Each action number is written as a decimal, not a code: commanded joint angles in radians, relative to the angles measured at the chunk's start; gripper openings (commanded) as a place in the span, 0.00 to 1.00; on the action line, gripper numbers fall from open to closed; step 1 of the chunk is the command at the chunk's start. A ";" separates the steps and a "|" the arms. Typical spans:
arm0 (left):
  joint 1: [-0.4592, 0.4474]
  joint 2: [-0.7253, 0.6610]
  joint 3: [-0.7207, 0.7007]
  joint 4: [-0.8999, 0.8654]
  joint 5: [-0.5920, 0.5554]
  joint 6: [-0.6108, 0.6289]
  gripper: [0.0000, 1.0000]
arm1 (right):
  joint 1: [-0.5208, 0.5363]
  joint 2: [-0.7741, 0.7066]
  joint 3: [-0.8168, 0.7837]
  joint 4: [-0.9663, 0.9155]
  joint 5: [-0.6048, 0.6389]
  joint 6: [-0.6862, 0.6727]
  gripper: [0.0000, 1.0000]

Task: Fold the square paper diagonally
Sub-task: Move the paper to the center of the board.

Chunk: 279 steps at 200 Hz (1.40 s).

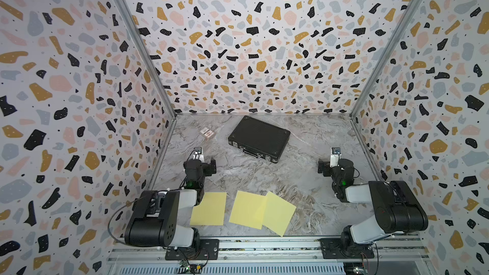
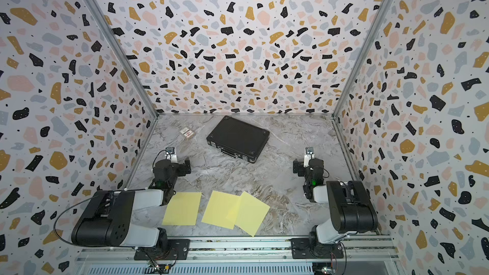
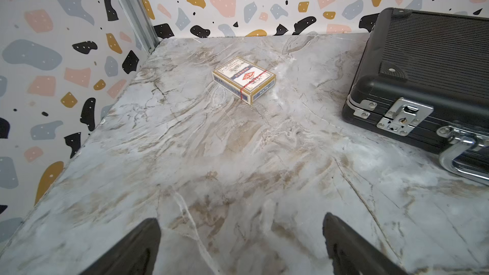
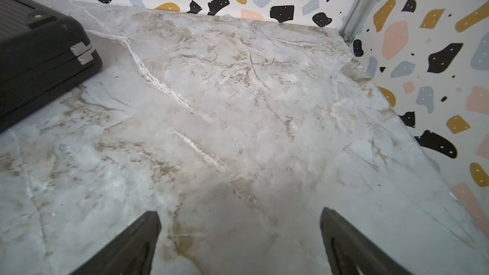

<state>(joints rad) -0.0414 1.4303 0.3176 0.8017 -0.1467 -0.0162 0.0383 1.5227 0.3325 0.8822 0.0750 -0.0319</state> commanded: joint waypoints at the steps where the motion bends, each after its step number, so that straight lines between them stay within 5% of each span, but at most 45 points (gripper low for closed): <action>1: -0.003 -0.007 0.008 0.039 0.003 -0.003 0.99 | 0.000 -0.010 0.023 -0.011 0.004 -0.006 0.99; 188: -0.003 -0.008 0.008 0.035 0.002 -0.006 0.99 | 0.002 -0.055 0.012 -0.021 -0.013 -0.014 0.99; 215: -0.024 -0.083 -0.007 0.022 0.030 0.035 0.99 | 0.003 -0.302 0.088 -0.428 0.083 0.099 1.00; 235: -0.057 -0.289 0.067 -0.281 -0.033 0.010 0.99 | 0.002 -0.440 0.154 -0.654 0.075 0.161 0.99; 259: -0.055 -0.480 0.147 -0.534 -0.060 -0.386 0.99 | 0.000 -0.567 0.215 -1.015 0.081 0.487 0.99; 279: -0.055 -0.572 0.139 -0.646 0.122 -0.550 0.99 | -0.001 -0.634 0.238 -1.187 -0.088 0.550 1.00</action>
<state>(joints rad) -0.0978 0.9508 0.4465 0.3874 -0.1482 -0.2672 0.0395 0.9493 0.5484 0.1055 0.1177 0.3008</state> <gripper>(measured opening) 0.990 0.995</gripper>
